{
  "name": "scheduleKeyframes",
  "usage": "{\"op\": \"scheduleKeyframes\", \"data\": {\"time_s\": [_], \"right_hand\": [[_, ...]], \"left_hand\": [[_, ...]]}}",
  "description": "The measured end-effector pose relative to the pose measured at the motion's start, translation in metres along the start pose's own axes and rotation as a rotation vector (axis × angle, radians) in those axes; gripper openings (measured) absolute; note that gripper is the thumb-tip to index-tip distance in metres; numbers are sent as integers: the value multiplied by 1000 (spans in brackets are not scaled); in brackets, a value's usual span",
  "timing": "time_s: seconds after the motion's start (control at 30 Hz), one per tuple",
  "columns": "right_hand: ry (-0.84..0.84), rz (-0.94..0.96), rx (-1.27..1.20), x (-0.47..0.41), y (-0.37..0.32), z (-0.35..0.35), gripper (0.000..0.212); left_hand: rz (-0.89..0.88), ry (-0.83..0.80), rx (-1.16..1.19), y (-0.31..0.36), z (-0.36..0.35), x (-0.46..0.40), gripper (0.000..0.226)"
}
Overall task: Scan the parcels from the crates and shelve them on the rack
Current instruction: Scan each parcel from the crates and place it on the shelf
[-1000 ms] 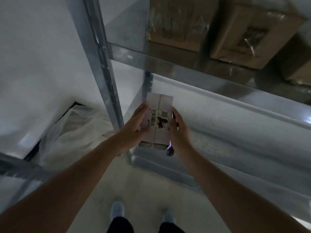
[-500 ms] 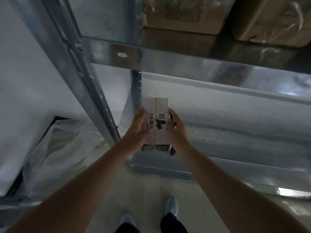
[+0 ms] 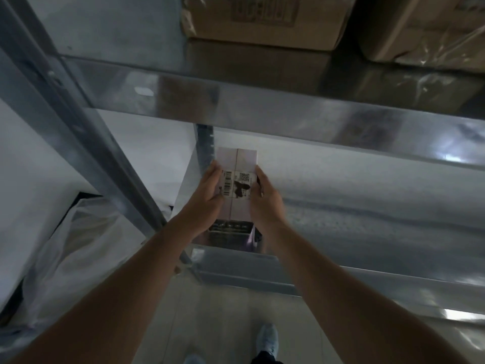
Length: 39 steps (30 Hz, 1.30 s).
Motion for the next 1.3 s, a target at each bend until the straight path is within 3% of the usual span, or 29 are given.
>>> {"op": "scheduleKeyframes", "data": {"time_s": [0.33, 0.5, 0.63, 0.83, 1.3], "right_hand": [[20, 40, 125, -9, -12, -2, 47], [31, 62, 160, -6, -12, 6, 48], [119, 111, 256, 17, -23, 33, 50], [145, 155, 466, 77, -44, 77, 52], [323, 249, 580, 264, -62, 257, 53]], "left_hand": [[13, 174, -101, 11, 14, -9, 55], [-65, 179, -178, 28, 12, -3, 41], [-67, 176, -387, 45, 12, 8, 54], [-175, 38, -613, 92, -10, 47, 63], [-363, -139, -704, 258, -119, 185, 69]]}}
Point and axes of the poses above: each hand's wrist, its own x-axis away from the middle knuckle, its own z-axis out of the back of the hand, y = z × x, the point moved 9 cm from there along -x, towards the middle knuckle, and after that the axes turned 2 degrees about z, right-handed, at the moved point
